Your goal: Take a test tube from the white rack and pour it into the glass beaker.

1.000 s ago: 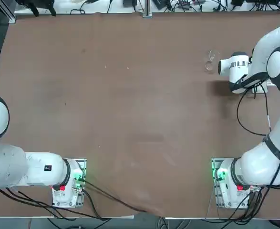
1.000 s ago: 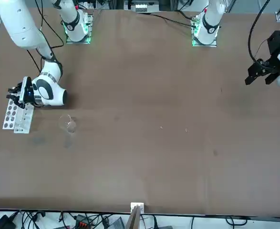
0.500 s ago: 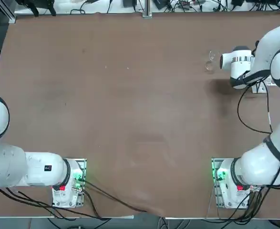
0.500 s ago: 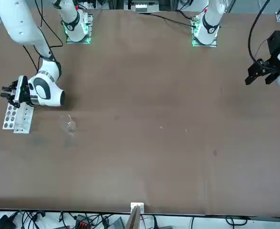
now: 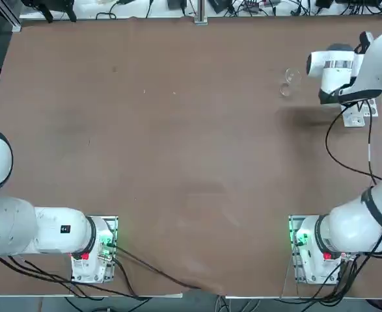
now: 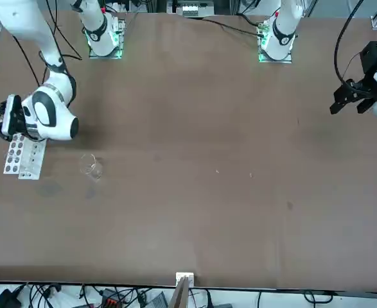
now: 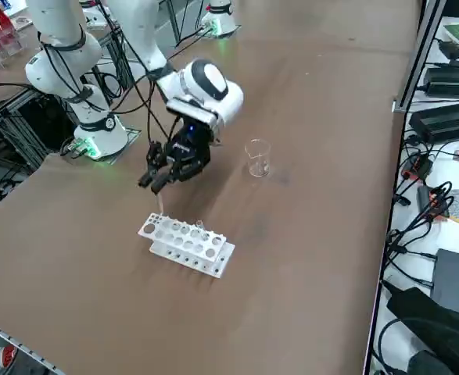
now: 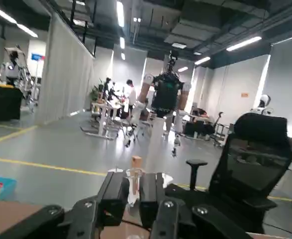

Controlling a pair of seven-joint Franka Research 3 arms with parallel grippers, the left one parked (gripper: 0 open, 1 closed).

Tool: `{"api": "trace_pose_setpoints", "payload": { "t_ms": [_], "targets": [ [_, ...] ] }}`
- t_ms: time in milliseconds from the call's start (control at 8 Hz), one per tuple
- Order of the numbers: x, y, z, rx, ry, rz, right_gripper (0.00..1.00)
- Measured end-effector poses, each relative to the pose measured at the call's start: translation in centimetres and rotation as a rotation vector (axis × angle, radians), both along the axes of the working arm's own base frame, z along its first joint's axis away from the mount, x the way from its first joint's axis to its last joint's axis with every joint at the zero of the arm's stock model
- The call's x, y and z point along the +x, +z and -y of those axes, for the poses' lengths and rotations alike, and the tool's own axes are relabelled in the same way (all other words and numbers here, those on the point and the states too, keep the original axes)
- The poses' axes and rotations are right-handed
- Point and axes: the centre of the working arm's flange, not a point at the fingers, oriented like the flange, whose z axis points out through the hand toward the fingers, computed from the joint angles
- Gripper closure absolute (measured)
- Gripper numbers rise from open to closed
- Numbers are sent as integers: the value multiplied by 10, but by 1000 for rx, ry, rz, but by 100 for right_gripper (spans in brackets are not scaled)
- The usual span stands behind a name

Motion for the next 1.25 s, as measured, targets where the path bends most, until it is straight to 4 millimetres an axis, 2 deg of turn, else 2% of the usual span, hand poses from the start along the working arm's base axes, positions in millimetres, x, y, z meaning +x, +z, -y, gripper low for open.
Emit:
{"api": "trace_pose_setpoints", "payload": {
  "t_ms": [125, 250, 500, 625, 1000, 1250],
  "targets": [
    [3, 21, -15, 55, -29, -17, 81],
    [10, 43, -41, 137, -56, -18, 81],
    [28, 81, -108, 298, -77, 17, 81],
    [34, 91, -138, 363, -74, 37, 81],
    [43, 103, -213, 570, -74, 11, 81],
    [55, 102, -250, 710, -88, -34, 81]
  ]
}}
